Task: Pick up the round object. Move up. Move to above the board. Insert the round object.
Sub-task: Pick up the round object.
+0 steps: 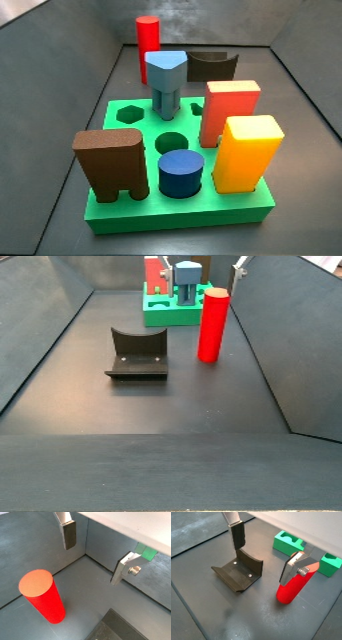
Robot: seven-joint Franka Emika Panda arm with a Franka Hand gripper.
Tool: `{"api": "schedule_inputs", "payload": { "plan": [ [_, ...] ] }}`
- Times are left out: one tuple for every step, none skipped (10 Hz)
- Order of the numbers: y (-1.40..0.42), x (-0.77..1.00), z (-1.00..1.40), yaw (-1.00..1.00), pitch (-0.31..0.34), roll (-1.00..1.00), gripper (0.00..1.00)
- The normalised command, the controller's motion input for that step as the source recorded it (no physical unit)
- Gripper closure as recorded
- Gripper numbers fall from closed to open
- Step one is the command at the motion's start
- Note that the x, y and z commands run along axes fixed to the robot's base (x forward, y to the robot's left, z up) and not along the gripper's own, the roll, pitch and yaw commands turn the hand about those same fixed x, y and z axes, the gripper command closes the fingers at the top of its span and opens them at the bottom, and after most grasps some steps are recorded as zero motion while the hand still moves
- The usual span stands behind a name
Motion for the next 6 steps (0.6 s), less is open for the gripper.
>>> {"api": "schedule_inputs", "payload": {
  "plan": [
    [-0.06,0.0,0.0,0.01,0.0,0.0,0.0],
    [-0.25,-0.48,0.0,0.19,-0.044,0.0,0.0],
    [-0.56,-0.7,0.0,0.18,-0.129,-0.01,0.0],
    [-0.72,-0.76,0.1,0.12,-0.177,0.0,0.0],
    [-0.79,-0.57,0.07,0.11,-0.183,0.0,0.0],
    [-0.47,0.0,-0.06,0.13,-0.04,0.05,0.0]
  ]
}}
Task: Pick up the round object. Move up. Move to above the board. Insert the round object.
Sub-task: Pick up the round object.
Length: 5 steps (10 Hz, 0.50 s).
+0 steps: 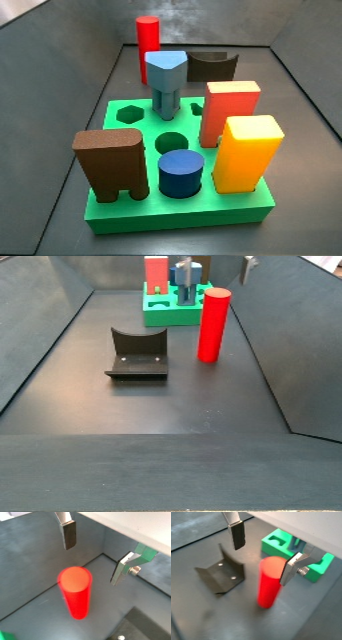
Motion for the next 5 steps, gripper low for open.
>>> {"api": "schedule_inputs", "payload": {
  "plan": [
    [-0.16,0.18,-0.26,0.06,-0.024,0.03,0.0],
    [-0.08,0.24,-0.34,0.02,-0.034,0.0,0.0],
    [-0.01,0.33,-0.35,0.05,-0.004,0.0,0.0],
    [-0.14,-0.17,-0.31,0.0,-0.094,0.0,0.0],
    [-0.21,-0.42,-0.13,0.0,-0.114,-0.03,0.0]
  ]
}}
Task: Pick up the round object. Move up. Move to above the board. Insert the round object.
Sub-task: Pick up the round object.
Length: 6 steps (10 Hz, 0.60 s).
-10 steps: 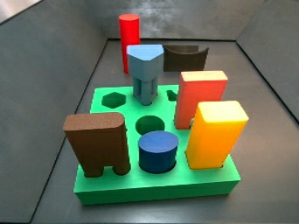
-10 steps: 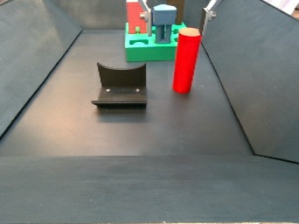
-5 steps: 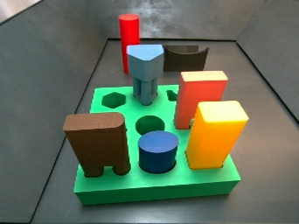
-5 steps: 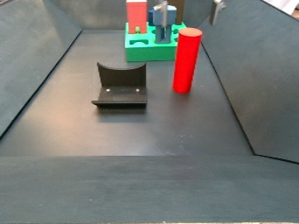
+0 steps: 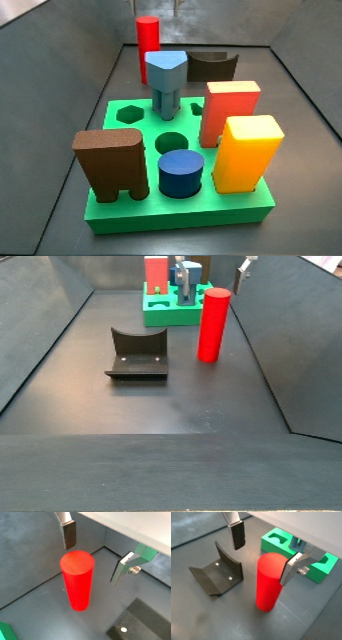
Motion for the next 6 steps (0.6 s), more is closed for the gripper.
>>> {"api": "schedule_inputs", "payload": {
  "plan": [
    [-0.23,-0.46,-0.07,0.0,-0.099,-0.02,0.0],
    [-0.26,-0.17,-0.15,0.0,-0.067,-0.03,0.0],
    [-0.16,0.19,-0.31,0.0,0.0,0.0,0.0],
    [0.0,0.35,-0.45,0.0,0.0,0.0,0.0],
    [0.07,0.41,-0.48,0.0,0.0,-0.03,0.0],
    [0.07,0.26,-0.35,0.0,0.0,-0.05,0.0]
  ]
}}
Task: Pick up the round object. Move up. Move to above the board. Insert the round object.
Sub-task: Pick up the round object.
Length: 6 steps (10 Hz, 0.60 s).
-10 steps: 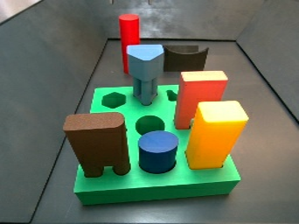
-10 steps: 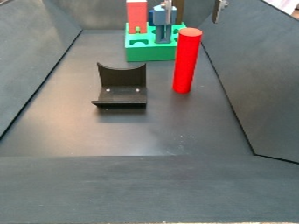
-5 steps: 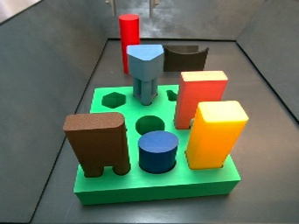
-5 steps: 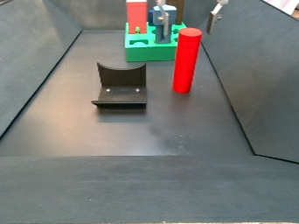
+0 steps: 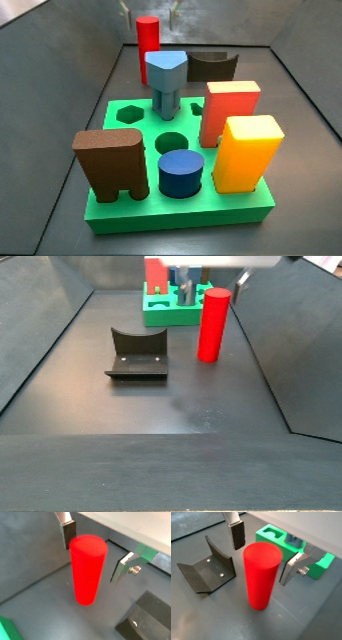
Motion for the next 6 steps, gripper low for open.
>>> {"api": "schedule_inputs", "payload": {
  "plan": [
    [0.0,0.15,-0.24,0.0,0.0,-0.06,0.0],
    [0.01,0.04,-0.1,0.0,0.0,-0.04,0.0],
    [0.0,0.0,0.0,0.0,0.0,0.0,0.0],
    [0.0,0.0,0.0,0.0,0.0,0.0,1.0],
    [0.0,0.0,0.0,0.0,0.0,0.0,1.0],
    [0.0,0.0,0.0,0.0,0.0,0.0,1.0]
  ]
}}
